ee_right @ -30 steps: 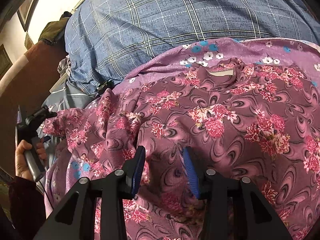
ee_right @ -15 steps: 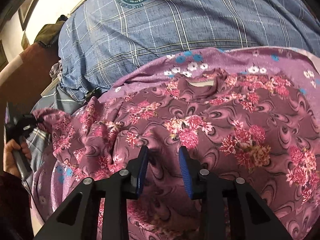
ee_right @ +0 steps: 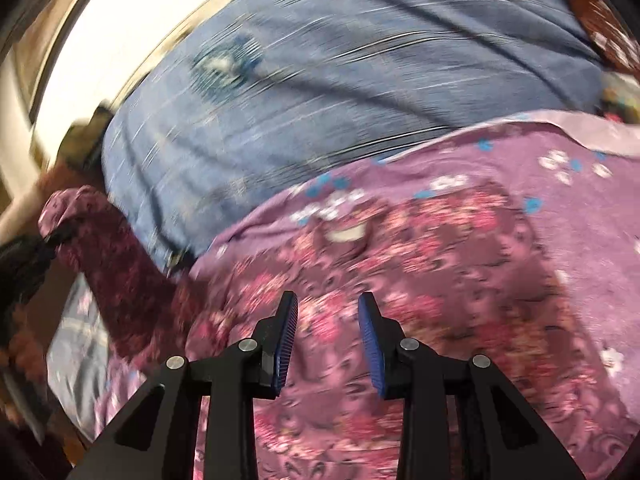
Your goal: Fold small clothes
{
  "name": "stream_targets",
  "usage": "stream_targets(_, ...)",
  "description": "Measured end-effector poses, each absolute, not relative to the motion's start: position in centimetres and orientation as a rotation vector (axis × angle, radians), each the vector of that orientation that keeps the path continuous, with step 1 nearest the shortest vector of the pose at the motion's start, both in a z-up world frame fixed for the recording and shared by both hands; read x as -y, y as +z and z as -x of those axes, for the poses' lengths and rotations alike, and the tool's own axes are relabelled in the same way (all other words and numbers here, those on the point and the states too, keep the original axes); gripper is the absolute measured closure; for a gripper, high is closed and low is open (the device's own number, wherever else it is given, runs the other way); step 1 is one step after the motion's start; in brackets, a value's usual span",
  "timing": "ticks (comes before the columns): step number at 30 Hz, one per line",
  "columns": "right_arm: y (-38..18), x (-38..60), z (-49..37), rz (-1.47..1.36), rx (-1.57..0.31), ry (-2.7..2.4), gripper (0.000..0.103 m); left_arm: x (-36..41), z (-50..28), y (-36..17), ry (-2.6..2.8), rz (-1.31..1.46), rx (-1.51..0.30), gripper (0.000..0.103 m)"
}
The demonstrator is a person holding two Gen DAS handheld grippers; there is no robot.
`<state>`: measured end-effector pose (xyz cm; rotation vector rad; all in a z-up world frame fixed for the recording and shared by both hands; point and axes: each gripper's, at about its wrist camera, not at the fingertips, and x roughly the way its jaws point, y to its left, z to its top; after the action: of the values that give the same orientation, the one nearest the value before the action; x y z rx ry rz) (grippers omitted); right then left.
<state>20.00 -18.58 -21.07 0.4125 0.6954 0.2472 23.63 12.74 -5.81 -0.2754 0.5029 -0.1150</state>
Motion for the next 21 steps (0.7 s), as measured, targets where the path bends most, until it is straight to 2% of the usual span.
stream_targets(3,-20.9,21.8,-20.2,-0.501,-0.677,0.181,0.069,-5.9,-23.7,-5.9,-0.258,0.227,-0.534,0.092)
stream_targets(5,-21.0,23.6,-20.2,-0.543,-0.664,0.134,0.068,-1.4,-23.7,-6.6,-0.358,0.193,-0.570,0.087)
stream_targets(6,-21.1,24.4,-20.3,-0.561,-0.660,0.118,0.068,0.9,-23.7,-7.1,-0.418,0.170,-0.593,0.072)
stream_targets(7,-21.2,25.3,-20.4,-0.586,-0.657,0.097,0.068,2.7,-23.6,-7.5,-0.478,0.142,-0.626,0.053)
stream_targets(10,-21.4,27.2,-20.5,-0.636,-0.658,0.068,0.066,4.0,-22.7,-6.7,-0.574,0.101,-0.611,0.042)
stream_targets(11,-21.5,27.7,-20.5,-0.653,-0.664,0.068,0.064,2.8,-22.5,-6.1,-0.582,0.118,-0.583,0.035)
stream_targets(12,-21.7,28.1,-20.7,-0.668,-0.671,0.073,0.058,1.1,-22.2,-5.4,-0.578,0.157,-0.549,0.017)
stream_targets(13,-21.8,28.3,-20.7,-0.686,-0.678,0.086,0.052,-1.1,-22.2,-4.9,-0.556,0.205,-0.517,0.011)
stream_targets(16,-22.1,28.0,-21.2,-0.700,-0.715,0.123,0.038,-7.1,-23.0,-4.6,-0.406,0.307,-0.494,0.010)
stream_targets(21,-23.6,27.4,-22.9,-0.633,-0.810,0.079,0.037,-15.2,-26.0,-10.0,-0.095,0.386,-0.650,0.010)
